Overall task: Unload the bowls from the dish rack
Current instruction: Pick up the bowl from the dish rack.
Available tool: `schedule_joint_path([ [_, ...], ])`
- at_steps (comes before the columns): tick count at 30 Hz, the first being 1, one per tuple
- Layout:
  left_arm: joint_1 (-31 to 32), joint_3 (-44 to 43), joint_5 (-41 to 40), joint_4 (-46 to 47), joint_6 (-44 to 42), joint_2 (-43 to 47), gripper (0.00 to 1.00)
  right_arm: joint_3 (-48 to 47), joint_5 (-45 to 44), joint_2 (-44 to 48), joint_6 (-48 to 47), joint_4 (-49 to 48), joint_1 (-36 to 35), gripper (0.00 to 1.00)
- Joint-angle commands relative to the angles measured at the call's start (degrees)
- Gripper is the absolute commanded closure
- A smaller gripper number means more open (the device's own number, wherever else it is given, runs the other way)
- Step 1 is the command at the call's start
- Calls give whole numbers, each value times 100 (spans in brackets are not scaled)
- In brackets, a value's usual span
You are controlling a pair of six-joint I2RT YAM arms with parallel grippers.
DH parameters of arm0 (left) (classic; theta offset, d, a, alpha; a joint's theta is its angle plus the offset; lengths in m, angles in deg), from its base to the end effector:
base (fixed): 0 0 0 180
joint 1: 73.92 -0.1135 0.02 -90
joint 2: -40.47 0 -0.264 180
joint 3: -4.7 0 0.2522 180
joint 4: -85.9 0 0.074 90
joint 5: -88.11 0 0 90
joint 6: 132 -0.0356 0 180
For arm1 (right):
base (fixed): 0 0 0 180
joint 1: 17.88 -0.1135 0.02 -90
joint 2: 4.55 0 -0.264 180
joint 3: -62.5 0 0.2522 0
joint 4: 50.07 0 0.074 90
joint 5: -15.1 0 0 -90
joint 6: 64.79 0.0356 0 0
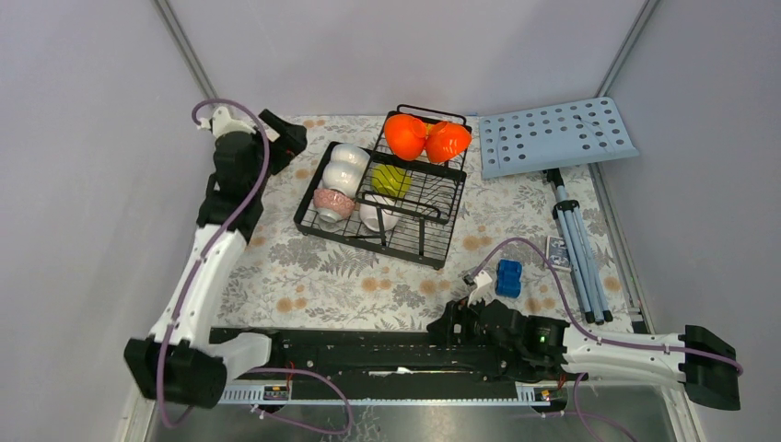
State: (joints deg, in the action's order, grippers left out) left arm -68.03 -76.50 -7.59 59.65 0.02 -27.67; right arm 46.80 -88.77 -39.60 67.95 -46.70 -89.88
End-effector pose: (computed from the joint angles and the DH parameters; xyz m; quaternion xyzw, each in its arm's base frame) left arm 0.2728 -0.0246 0.3905 -0.2721 0.7345 -0.2163 0.5828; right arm 0.0520 0.1324 0.1396 -0.1440 0.8165 0.4089 0.3812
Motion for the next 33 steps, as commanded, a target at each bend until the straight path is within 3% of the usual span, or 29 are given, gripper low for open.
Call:
schedule_joint_path([
  [1,421,852,127,777,-520,858,1,-827,34,228,-408,511,-33,20],
  [7,527,1615,873,1072,-914,1944,1,-2411,53,557,-1279,1746,-33,19],
  [13,527,1967,1087,1144,-867,2344,1,-4297,-110,37,-2167,2703,-28,18],
  [23,525,1723,1607,1434,-361,2025,1,-6949,-3044,-1820,-3299,3010,54,16],
  [25,527,1668,1695,1552,-244,1939,1,-7442,-2708,-2164,-3205,3025,510,17],
  [28,527,1712,1864,1801,-111,1857,1,-7843,-1328,-2563,-2537,3156,1949,18],
  [33,536,2049,1886,1898,-112,2025,1,-7442,129,-2664,-1228,2598,3941,20],
])
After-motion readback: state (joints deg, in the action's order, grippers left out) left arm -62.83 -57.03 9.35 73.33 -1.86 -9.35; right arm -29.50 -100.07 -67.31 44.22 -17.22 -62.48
